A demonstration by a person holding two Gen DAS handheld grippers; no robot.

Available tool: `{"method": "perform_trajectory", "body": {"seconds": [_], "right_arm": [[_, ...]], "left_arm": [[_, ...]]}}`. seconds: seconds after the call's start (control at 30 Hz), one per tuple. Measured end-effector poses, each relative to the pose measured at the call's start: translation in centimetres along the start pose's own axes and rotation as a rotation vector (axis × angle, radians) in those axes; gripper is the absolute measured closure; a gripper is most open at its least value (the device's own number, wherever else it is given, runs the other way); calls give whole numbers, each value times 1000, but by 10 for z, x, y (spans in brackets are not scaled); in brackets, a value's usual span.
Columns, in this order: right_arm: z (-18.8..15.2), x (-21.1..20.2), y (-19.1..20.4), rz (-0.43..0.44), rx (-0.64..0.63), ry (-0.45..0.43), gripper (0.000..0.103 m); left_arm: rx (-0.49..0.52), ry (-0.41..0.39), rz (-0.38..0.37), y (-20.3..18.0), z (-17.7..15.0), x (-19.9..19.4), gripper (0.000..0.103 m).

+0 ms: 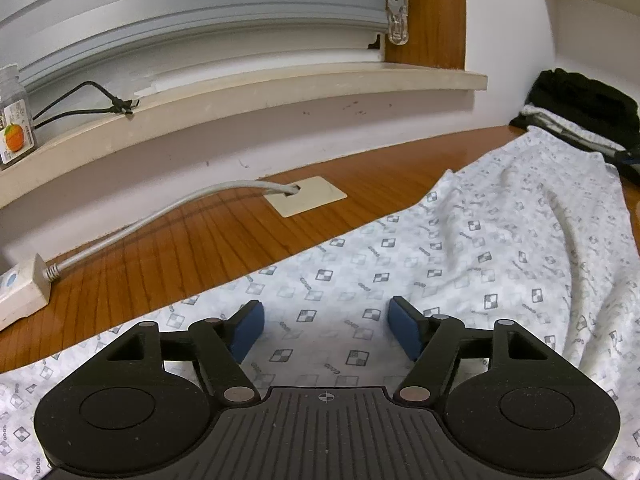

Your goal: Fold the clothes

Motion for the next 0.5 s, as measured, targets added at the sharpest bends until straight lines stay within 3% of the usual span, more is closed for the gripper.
{"method": "perform_trajectory", "body": {"seconds": [0.23,0.3,0.37,0.5], "right_arm": [[2,39,15,-39,-47,53,55],[5,45,21,-44,-65,54,69],[12,47,22,-59,-86,31,94],[30,29,21,-90,-124,-54,97]], "left_arm": [[-2,0,1,1,0,0,29],[-2,0,2,1,0,0,29],[-1,0,1,1,0,0,29],[0,0,0,2,0,1,29]]}}
Point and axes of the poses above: each gripper's, at about its wrist camera, not at the fingertips, and x roughly the way its jaws point, y to its left, z to its top, the point moved 8 cm from there along x, roughly the way its jaws point, and after that the axes turned 10 degrees about -x, right-handed, at the moved point
